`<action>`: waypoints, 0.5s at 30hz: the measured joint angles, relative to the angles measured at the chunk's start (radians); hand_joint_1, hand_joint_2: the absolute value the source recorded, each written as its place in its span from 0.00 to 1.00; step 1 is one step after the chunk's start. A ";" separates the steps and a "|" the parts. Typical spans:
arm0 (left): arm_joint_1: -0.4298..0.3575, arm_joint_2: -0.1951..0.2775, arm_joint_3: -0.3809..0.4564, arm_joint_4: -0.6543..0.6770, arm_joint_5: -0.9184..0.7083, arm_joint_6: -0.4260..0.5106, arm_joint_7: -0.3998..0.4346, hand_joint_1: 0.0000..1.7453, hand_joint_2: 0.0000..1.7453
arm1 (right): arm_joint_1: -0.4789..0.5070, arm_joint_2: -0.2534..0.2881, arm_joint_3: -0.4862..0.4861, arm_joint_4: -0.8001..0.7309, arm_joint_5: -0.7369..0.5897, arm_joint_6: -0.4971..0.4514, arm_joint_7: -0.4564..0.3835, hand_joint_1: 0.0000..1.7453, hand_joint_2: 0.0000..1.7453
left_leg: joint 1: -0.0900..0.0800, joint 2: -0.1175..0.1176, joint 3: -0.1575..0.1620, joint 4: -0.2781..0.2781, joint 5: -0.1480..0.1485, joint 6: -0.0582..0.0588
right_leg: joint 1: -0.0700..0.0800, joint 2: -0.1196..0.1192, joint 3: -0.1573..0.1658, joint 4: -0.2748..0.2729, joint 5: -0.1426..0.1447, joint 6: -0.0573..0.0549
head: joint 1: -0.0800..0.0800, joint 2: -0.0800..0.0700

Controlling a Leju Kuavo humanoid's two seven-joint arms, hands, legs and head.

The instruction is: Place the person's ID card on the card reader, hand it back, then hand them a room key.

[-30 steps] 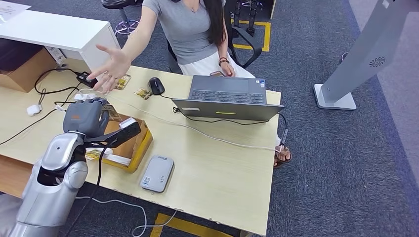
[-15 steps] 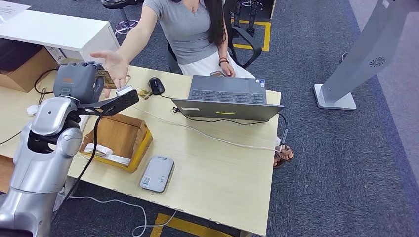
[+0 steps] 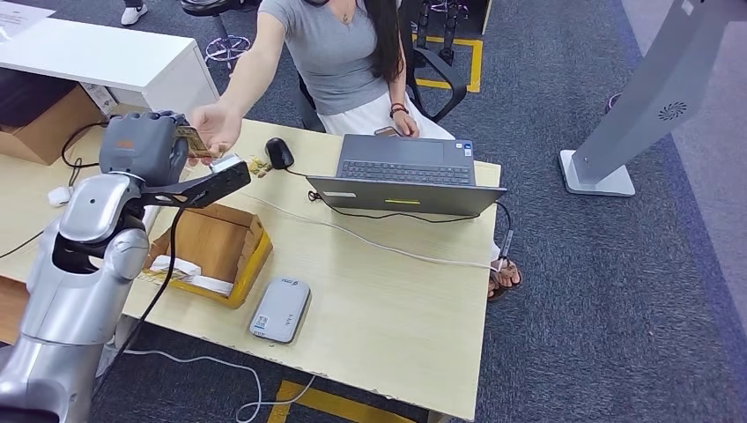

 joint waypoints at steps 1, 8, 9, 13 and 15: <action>0.003 0.000 0.000 0.000 0.000 0.001 0.000 1.00 1.00 | 0.000 0.000 0.000 0.002 0.000 -0.001 0.000 0.00 1.00 | 0.000 0.000 0.000 0.000 0.000 0.000 | 0.000 0.000 0.000 0.000 0.000 0.000 | 0.000 0.000; 0.028 -0.002 -0.001 0.000 -0.004 0.010 0.002 0.00 1.00 | -0.001 0.000 0.000 0.006 0.000 -0.005 0.000 0.00 1.00 | 0.000 0.000 0.000 0.000 0.000 0.000 | 0.000 0.000 0.000 0.000 0.000 0.000 | 0.000 0.000; 0.033 -0.003 -0.001 0.000 -0.005 0.011 0.003 0.00 1.00 | -0.001 0.000 0.000 0.006 0.000 -0.005 0.000 0.00 1.00 | 0.000 0.000 0.000 0.000 0.000 0.000 | 0.000 0.000 0.000 0.000 0.000 0.000 | 0.000 0.000; 0.054 -0.009 -0.001 0.000 -0.011 0.017 0.005 0.00 1.00 | -0.001 0.000 0.000 0.006 0.001 -0.006 0.002 0.00 1.00 | 0.000 0.000 0.000 0.000 0.000 0.000 | 0.000 0.000 0.000 0.000 0.000 0.000 | 0.000 0.000; 0.065 -0.012 -0.002 0.000 -0.012 0.020 0.006 0.00 1.00 | -0.001 0.000 0.000 0.006 0.001 -0.006 0.002 0.00 1.00 | 0.000 0.000 0.000 0.000 0.000 0.000 | 0.000 0.000 0.000 0.000 0.000 0.000 | 0.000 0.000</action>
